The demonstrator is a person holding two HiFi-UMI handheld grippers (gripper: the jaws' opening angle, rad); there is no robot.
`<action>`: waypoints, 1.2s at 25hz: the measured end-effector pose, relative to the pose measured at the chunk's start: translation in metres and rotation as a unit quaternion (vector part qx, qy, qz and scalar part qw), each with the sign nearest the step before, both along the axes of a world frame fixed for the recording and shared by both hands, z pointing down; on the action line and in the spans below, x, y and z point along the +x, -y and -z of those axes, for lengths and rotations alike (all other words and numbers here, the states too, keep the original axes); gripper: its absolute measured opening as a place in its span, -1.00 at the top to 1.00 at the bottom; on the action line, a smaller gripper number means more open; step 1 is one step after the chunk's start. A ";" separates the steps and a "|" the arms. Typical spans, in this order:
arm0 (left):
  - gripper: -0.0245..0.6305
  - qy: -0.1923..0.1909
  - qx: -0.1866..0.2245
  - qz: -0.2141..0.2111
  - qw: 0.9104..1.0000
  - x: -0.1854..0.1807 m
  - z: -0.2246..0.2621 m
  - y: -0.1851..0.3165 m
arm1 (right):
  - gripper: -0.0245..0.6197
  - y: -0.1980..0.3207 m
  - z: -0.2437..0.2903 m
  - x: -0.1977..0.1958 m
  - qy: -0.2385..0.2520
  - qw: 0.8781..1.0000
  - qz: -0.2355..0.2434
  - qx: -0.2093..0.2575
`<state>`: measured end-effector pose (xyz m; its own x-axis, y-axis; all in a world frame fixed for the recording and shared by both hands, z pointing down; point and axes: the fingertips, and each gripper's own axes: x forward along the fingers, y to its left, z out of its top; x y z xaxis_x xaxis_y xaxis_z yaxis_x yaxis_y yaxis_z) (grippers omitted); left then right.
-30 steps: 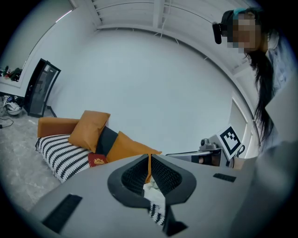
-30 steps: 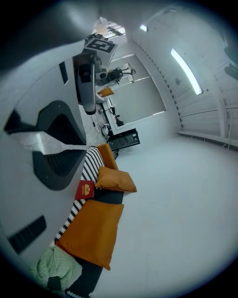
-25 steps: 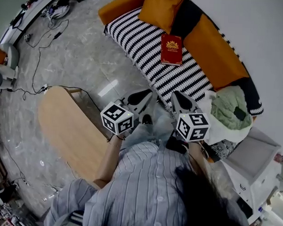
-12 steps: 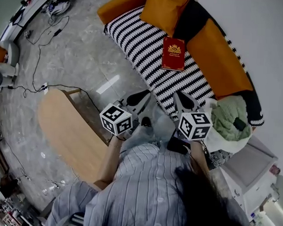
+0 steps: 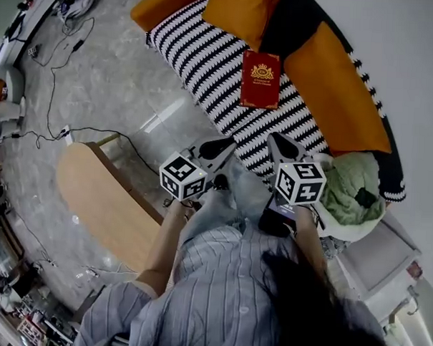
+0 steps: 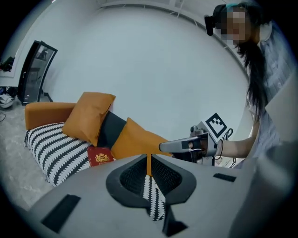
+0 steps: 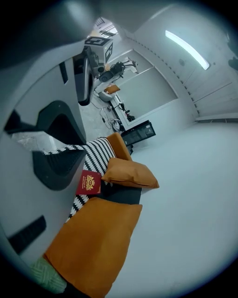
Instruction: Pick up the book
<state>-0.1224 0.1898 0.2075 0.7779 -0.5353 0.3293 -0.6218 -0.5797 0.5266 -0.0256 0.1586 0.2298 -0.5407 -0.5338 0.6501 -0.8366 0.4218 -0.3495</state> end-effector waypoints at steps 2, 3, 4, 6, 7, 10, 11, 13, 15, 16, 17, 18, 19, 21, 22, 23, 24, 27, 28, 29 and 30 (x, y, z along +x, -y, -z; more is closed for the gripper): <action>0.86 0.004 -0.007 0.000 1.000 0.003 -0.009 0.013 | 0.80 0.019 -0.011 0.008 -0.005 1.000 0.000 -0.004; 0.86 0.004 -0.011 0.002 1.000 0.005 -0.015 0.020 | 0.80 0.029 -0.017 0.012 -0.008 1.000 0.001 -0.005; 0.86 0.002 -0.016 0.006 1.000 0.006 -0.020 0.027 | 0.80 0.039 -0.024 0.016 -0.010 1.000 0.001 -0.007; 0.85 -0.001 -0.028 0.011 1.000 0.009 -0.034 0.041 | 0.80 0.058 -0.038 0.023 -0.012 1.000 0.002 -0.012; 0.85 -0.002 -0.036 0.012 0.999 0.011 -0.041 0.048 | 0.80 0.066 -0.045 0.027 -0.013 1.000 0.002 -0.016; 0.85 0.009 -0.052 0.007 0.999 0.018 -0.065 0.068 | 0.80 0.086 -0.065 0.037 -0.010 1.000 0.001 -0.025; 0.85 0.014 -0.055 0.006 0.998 0.020 -0.073 0.077 | 0.80 0.092 -0.073 0.040 -0.009 1.000 0.001 -0.028; 0.85 0.019 -0.062 0.003 0.998 0.024 -0.088 0.093 | 0.80 0.103 -0.090 0.045 -0.006 0.999 0.000 -0.036; 0.84 0.022 -0.074 -0.003 0.997 0.028 -0.106 0.107 | 0.80 0.110 -0.112 0.050 0.002 0.999 -0.008 -0.050; 0.83 0.026 -0.079 -0.006 0.996 0.029 -0.115 0.113 | 0.80 0.113 -0.124 0.052 0.009 0.998 -0.014 -0.061; 0.82 0.032 -0.085 -0.010 0.996 0.030 -0.124 0.118 | 0.80 0.114 -0.136 0.053 0.018 0.997 -0.021 -0.073; 0.80 0.039 -0.091 -0.014 0.995 0.031 -0.134 0.124 | 0.80 0.116 -0.147 0.055 0.026 0.996 -0.029 -0.083; 0.76 0.045 -0.096 -0.018 0.994 0.032 -0.145 0.130 | 0.79 0.119 -0.159 0.057 0.032 0.995 -0.035 -0.091; 0.68 0.054 -0.106 -0.026 0.993 0.033 -0.166 0.142 | 0.80 0.124 -0.182 0.062 0.038 0.993 -0.044 -0.102; 0.64 0.057 -0.111 -0.029 0.992 0.034 -0.177 0.147 | 0.79 0.127 -0.195 0.064 0.040 0.992 -0.046 -0.109; 0.61 0.060 -0.117 -0.032 0.991 0.035 -0.188 0.152 | 0.79 0.129 -0.208 0.066 0.041 0.991 -0.048 -0.115; 0.58 0.062 -0.122 -0.034 0.990 0.036 -0.200 0.156 | 0.79 0.131 -0.220 0.069 0.043 0.991 -0.049 -0.120; 0.52 0.069 -0.138 -0.042 0.987 0.042 -0.231 0.162 | 0.79 0.130 -0.251 0.075 0.051 0.990 -0.048 -0.125; 0.49 0.073 -0.143 -0.045 0.986 0.042 -0.239 0.163 | 0.79 0.130 -0.258 0.074 0.053 0.990 -0.045 -0.125; 0.47 0.077 -0.147 -0.049 0.985 0.041 -0.248 0.166 | 0.79 0.131 -0.264 0.073 0.055 0.990 -0.043 -0.126; 0.43 0.082 -0.153 -0.052 0.983 0.038 -0.256 0.169 | 0.79 0.132 -0.270 0.070 0.056 0.989 -0.042 -0.127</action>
<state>-0.0840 0.0205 0.4633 0.7461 -0.3123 0.5880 -0.6587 -0.4752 0.5834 0.0445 0.0263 0.4996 -0.5774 -0.4071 0.7077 -0.8152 0.2392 -0.5275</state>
